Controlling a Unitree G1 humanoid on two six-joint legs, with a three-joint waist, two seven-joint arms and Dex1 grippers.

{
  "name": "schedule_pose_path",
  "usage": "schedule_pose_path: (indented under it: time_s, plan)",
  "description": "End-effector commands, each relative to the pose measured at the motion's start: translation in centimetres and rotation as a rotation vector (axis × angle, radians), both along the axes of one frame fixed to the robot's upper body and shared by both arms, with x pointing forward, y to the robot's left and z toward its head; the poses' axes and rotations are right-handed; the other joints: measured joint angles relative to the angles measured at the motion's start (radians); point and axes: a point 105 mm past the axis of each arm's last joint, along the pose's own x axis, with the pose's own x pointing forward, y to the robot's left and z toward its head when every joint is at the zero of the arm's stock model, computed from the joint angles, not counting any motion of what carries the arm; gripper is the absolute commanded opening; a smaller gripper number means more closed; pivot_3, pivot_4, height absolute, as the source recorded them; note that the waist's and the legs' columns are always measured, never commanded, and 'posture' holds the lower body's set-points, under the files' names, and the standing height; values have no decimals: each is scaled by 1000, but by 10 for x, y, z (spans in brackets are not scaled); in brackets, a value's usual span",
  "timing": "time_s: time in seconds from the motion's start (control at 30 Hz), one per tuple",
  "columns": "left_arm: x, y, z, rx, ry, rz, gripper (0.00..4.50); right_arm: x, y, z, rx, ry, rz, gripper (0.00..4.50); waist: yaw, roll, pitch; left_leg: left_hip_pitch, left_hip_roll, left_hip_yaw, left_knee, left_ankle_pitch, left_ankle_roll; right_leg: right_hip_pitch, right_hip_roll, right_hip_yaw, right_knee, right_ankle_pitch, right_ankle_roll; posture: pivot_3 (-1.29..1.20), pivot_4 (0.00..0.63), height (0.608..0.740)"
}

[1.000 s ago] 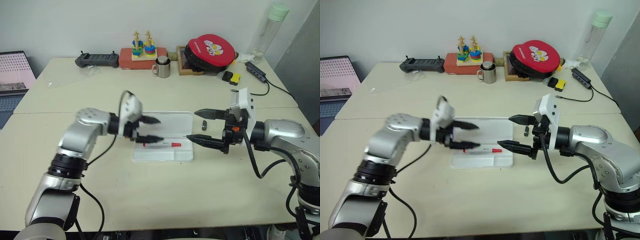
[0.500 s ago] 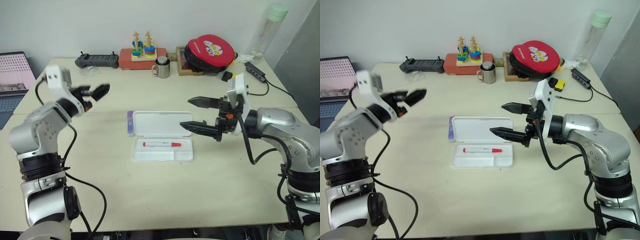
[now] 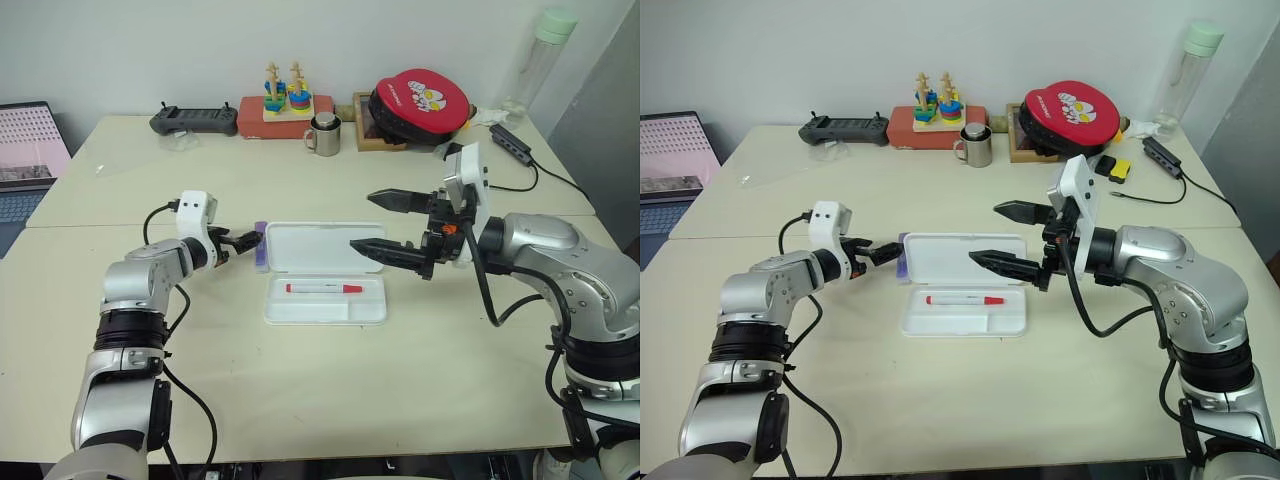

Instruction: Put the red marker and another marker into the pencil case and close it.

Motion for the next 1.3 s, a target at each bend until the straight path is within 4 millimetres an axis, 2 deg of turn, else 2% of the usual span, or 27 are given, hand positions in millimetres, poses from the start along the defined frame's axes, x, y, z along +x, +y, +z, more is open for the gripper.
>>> schedule_pose_path:
  time_s: [0.03,0.23,0.4,0.6,0.63,0.7,0.97,1.07,1.1,1.2,1.3]
  plan:
    - [5,-13,10,22,-46,-56,4488,-8,0,9,16,-47,4,4500,0,0,0,0,0,0,0,0,0,0,0,0,0,0,0,0,150,740]
    - [7,-19,2,45,-18,-75,4488,-9,1,8,18,-44,0,4500,1,0,0,0,0,0,0,0,0,0,0,0,0,0,0,0,150,740]
    - [3,-9,-12,125,60,-42,4488,-10,0,9,19,-45,-1,4500,0,0,0,0,0,0,0,0,0,0,0,1,1,0,0,0,150,740]
    - [2,0,-19,163,100,-2,4488,-10,0,10,22,-47,-1,4500,0,0,-1,1,0,1,0,0,0,0,0,1,2,0,0,0,150,740]
    - [2,1,-19,173,99,4,4119,-10,-1,10,23,-48,-2,4500,0,0,-1,2,0,2,0,0,0,0,0,1,2,0,0,0,150,740]
    - [2,4,-19,201,94,9,3825,-9,-1,11,25,-49,-2,4500,0,0,-1,2,0,2,0,0,0,0,0,1,2,0,0,0,150,740]
    - [0,13,-19,238,90,32,2080,-8,-2,11,27,-48,-6,4500,-4,0,-1,6,0,5,-1,0,0,0,0,4,7,0,0,0,150,740]
    - [-1,18,-18,235,89,55,1705,-8,-2,11,26,-49,-6,4500,-4,0,-1,6,0,5,-1,0,0,0,0,4,8,0,0,0,150,740]
    - [-2,23,-17,231,87,78,1334,-8,-3,12,26,-51,-6,4500,-4,0,-1,7,0,6,-1,0,0,0,0,5,8,0,0,0,150,740]
    - [-2,36,-16,228,81,143,1194,-6,-4,15,26,-60,-7,4500,-3,0,-1,7,0,6,0,0,0,0,0,5,8,0,0,0,150,740]
    - [-3,40,-16,222,79,170,1193,-5,-5,16,27,-63,-9,4500,-3,0,-1,7,0,5,-1,0,0,0,0,4,8,0,0,0,150,740]
